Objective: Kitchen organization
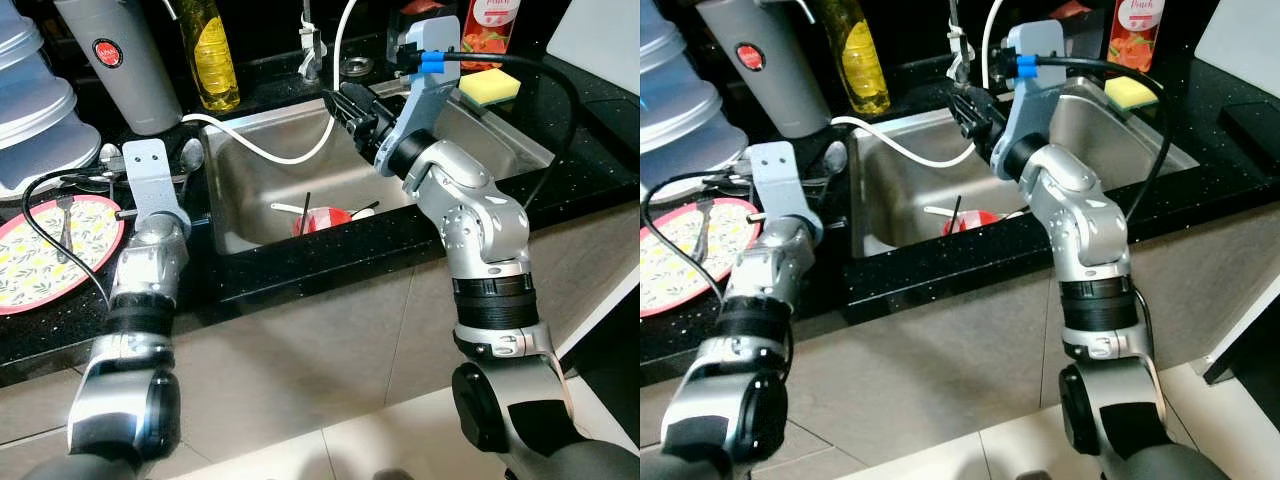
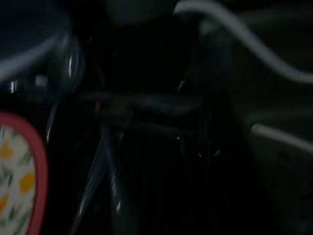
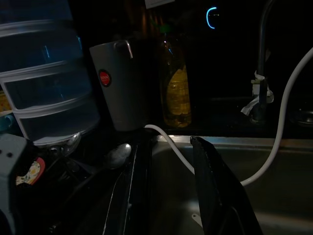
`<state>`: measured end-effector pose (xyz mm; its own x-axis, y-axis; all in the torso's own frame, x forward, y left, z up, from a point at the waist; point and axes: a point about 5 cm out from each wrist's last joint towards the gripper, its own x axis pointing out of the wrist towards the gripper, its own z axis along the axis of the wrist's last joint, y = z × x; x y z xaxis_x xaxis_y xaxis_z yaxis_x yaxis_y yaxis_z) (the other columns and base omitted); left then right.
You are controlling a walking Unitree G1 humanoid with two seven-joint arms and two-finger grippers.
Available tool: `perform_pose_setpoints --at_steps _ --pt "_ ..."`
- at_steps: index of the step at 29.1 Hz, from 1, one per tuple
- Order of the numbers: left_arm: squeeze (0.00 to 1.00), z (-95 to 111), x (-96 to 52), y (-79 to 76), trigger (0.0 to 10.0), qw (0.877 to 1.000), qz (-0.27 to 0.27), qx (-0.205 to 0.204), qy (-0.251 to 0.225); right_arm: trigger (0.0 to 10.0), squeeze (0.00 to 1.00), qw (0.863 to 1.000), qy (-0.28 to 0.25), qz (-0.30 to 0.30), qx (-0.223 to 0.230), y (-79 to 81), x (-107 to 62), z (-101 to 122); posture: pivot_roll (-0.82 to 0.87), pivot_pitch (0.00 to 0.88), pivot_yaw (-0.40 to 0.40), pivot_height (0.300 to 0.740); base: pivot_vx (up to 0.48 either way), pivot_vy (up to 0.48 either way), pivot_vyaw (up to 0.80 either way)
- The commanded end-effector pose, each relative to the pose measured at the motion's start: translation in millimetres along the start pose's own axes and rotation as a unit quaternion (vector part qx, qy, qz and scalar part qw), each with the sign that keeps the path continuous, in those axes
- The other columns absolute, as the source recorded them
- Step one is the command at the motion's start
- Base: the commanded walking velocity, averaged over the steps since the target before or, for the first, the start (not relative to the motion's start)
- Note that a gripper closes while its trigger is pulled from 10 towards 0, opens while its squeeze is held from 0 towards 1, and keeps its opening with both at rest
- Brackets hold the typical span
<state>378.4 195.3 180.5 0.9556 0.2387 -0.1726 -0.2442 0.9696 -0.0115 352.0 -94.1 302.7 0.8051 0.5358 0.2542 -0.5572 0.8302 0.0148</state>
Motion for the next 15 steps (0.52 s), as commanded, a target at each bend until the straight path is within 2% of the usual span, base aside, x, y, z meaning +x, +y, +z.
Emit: perform_pose_setpoints --at_steps 1,4,7,8,10,14,15 --pt "0.00 14.6 -2.7 1.0 10.0 0.999 -0.008 0.007 -0.045 10.0 0.00 1.000 -0.001 0.009 0.000 4.3 3.4 2.2 -0.10 0.000 0.102 0.740 0.000 0.000 0.00" --pt "0.00 21.9 -5.2 -2.3 10.0 0.998 -0.019 0.009 -0.066 10.0 0.00 1.000 -0.001 0.009 0.000 4.4 3.6 2.3 -0.10 0.000 0.102 0.740 0.000 0.000 0.00" --pt "0.00 46.4 -19.6 -22.1 10.0 0.987 -0.082 0.017 -0.137 10.0 0.00 1.000 -0.002 0.011 0.000 4.9 4.2 2.3 -0.10 0.000 0.101 0.740 0.000 0.000 0.00" --pt "0.00 46.4 -19.6 -22.1 10.0 0.987 -0.082 0.017 -0.137 10.0 0.00 1.000 -0.002 0.011 0.000 4.9 4.2 2.3 -0.10 0.000 0.101 0.740 0.000 0.000 0.00" --pt "0.00 50.5 -24.7 -32.1 10.0 0.983 -0.112 0.023 -0.147 10.0 0.00 1.000 -0.002 0.012 0.000 5.4 4.5 2.1 -0.10 0.000 0.105 0.740 0.000 0.000 0.00" --pt "0.00 46.4 -23.8 -34.5 10.0 0.983 -0.113 0.042 -0.136 10.0 0.00 1.000 -0.003 0.012 0.000 5.9 4.8 2.2 -0.10 0.000 0.106 0.740 0.000 0.000 0.00" --pt "1.00 40.1 -20.2 -31.5 10.0 0.987 -0.103 0.045 -0.113 10.0 0.00 1.000 -0.003 0.012 0.000 6.1 4.8 2.2 -0.10 0.000 0.111 0.740 0.000 0.000 0.00"
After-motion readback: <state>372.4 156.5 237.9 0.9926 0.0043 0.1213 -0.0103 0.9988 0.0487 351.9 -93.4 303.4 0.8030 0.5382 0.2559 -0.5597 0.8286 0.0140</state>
